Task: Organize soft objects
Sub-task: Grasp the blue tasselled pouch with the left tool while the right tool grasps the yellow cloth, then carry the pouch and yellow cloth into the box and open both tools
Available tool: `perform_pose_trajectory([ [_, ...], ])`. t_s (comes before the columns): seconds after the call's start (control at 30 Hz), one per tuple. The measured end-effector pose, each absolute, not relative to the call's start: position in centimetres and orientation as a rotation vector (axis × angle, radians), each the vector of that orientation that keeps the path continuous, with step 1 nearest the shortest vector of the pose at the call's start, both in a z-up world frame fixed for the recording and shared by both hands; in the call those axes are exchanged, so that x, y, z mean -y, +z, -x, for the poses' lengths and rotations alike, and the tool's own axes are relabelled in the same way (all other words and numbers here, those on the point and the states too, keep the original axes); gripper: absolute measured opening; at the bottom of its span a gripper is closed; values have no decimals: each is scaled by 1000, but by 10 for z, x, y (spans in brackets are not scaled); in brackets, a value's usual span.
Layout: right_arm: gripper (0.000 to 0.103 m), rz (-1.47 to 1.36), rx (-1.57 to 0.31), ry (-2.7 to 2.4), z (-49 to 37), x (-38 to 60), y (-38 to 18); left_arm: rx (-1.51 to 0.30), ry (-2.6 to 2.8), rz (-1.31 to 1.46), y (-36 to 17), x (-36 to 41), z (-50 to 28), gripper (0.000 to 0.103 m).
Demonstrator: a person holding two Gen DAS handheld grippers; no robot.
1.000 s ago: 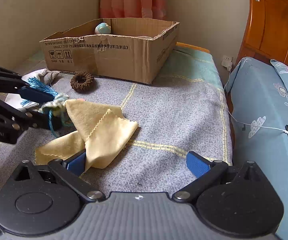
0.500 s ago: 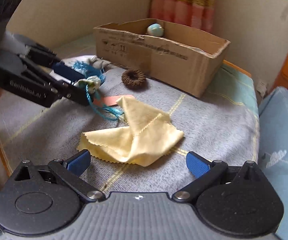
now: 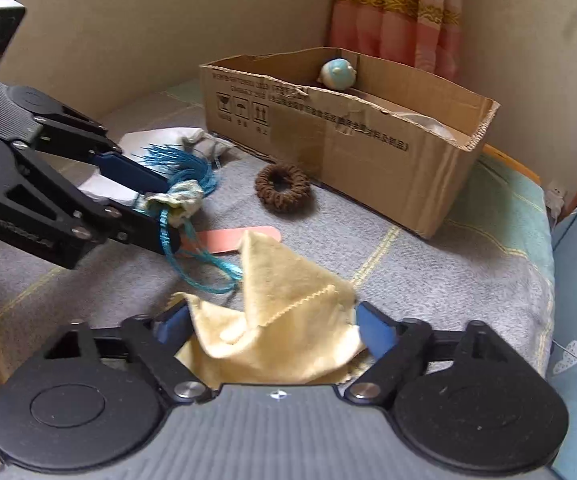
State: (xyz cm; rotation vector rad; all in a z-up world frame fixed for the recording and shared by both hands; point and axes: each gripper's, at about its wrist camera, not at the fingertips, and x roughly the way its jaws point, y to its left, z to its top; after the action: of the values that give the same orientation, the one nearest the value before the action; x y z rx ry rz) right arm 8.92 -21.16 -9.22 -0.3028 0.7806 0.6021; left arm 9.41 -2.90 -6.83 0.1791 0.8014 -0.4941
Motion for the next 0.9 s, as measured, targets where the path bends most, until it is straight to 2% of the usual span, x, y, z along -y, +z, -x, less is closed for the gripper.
perform_pose_trajectory([
  [0.07,63,307,-775,587,-84,211,-90,-804,-493,-181,-70,30,-95,53],
  [0.13,38,308,-777,554,-81,211,-86,-805,-494,-186,-71,31,-95,58],
  [0.17,32,304,-781,532,-81,213,-85,-806,-493,-188,-72,32,-94,58],
  [0.2,23,300,-784,511,-81,214,-85,-805,-494,-190,-72,32,-94,58],
  [0.23,20,291,-783,498,-80,216,-83,-804,-495,-192,-72,33,-94,59],
  [0.4,19,275,-774,424,-73,230,-76,-808,-491,-196,-75,37,-94,64],
  [0.5,19,275,-781,386,-71,238,-74,-808,-492,-201,-77,40,-94,64],
  [0.57,19,262,-788,370,-69,243,-75,-810,-491,-200,-78,41,-94,60],
  [0.73,19,249,-787,360,-66,246,-73,-793,-509,-209,-72,43,-90,36],
  [0.9,19,261,-777,369,-62,240,-70,-770,-528,-250,-63,45,-84,33],
])
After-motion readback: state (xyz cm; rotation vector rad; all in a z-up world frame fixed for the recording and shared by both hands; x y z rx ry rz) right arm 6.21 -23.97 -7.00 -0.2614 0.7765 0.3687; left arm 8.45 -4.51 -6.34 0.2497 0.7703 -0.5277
